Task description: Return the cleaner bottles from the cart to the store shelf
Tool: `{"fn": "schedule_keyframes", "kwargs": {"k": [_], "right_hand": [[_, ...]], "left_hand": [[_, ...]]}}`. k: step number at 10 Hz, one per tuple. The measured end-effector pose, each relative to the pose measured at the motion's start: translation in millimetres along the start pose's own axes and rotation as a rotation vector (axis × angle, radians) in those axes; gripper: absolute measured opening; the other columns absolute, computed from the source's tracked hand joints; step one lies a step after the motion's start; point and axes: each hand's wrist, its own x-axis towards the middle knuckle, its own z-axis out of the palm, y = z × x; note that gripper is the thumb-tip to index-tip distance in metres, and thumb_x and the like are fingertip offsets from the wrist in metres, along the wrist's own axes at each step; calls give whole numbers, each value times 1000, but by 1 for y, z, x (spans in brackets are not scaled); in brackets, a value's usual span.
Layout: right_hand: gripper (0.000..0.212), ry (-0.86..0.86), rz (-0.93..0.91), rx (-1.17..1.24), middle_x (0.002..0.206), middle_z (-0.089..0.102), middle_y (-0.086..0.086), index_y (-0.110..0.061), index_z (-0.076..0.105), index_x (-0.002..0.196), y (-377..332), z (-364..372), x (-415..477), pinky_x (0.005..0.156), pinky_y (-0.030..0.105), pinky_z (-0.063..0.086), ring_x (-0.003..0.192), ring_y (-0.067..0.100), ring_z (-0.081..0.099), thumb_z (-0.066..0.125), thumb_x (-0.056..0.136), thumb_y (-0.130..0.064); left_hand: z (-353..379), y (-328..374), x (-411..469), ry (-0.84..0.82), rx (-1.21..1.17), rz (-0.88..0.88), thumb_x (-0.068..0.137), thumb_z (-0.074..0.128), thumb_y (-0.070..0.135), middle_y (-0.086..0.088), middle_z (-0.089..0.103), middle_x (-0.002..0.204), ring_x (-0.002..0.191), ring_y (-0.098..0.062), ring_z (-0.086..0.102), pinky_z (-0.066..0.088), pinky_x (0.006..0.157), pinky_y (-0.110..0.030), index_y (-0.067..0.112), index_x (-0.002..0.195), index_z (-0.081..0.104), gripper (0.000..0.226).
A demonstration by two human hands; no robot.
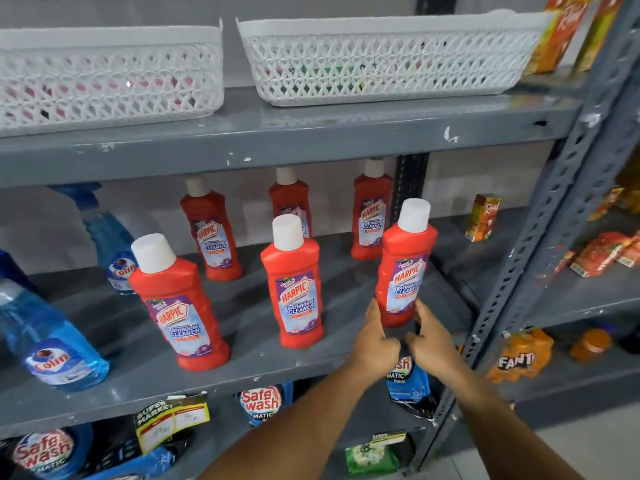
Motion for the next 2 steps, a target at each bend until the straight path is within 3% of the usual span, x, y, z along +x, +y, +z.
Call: {"fn": "schedule_keyframes", "kwargs": {"k": [1, 2], "right_hand": [[79, 15, -17, -30, 132, 58, 2, -35, 31, 141, 2, 2, 1, 92, 29, 41, 119, 23, 55, 51, 73, 0], [81, 29, -28, -45, 138, 53, 3, -31, 23, 146, 2, 2, 2, 95, 29, 39, 122, 24, 52, 52, 76, 0]], "left_hand": [[-2, -5, 4, -24, 20, -29, 71, 50, 5, -2, 45, 147, 131, -18, 47, 39, 111, -40, 27, 148, 23, 83], [-4, -1, 10, 11, 80, -70, 78, 45, -4, -6, 39, 152, 138, -21, 40, 35, 114, -39, 22, 151, 18, 82]]}}
